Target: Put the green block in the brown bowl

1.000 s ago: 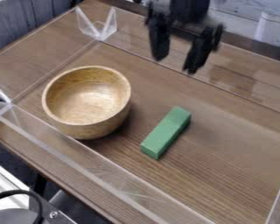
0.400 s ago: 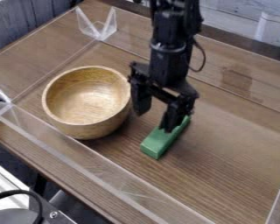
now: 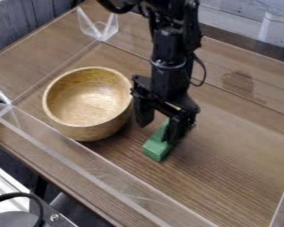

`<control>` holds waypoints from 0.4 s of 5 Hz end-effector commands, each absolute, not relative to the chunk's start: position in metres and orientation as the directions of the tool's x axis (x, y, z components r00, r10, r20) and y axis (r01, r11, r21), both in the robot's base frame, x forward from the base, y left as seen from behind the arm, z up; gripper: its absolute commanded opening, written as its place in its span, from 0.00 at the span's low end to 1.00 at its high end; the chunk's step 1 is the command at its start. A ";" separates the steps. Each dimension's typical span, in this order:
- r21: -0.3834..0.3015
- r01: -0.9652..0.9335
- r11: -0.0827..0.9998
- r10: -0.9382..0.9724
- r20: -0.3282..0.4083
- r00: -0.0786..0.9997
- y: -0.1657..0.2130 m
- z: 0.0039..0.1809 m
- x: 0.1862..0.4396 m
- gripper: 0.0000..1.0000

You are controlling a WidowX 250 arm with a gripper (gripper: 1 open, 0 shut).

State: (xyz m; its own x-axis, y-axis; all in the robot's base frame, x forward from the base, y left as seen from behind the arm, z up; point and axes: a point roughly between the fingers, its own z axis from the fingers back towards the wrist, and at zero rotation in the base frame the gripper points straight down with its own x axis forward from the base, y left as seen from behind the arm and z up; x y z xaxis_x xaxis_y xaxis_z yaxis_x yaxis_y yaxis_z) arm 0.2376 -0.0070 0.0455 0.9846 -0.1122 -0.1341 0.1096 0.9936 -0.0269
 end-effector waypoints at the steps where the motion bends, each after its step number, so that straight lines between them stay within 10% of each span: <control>1: -0.025 0.120 0.992 -0.122 -0.092 0.988 -0.010 0.047 0.246 1.00; 2: -0.028 0.122 0.992 -0.124 -0.092 0.988 -0.012 0.042 0.247 1.00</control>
State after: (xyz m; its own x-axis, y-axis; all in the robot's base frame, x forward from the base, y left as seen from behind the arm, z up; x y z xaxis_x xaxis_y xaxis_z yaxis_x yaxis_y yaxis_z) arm 0.2404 -0.0106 0.0342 0.9842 -0.1179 -0.1321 0.1147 0.9929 -0.0321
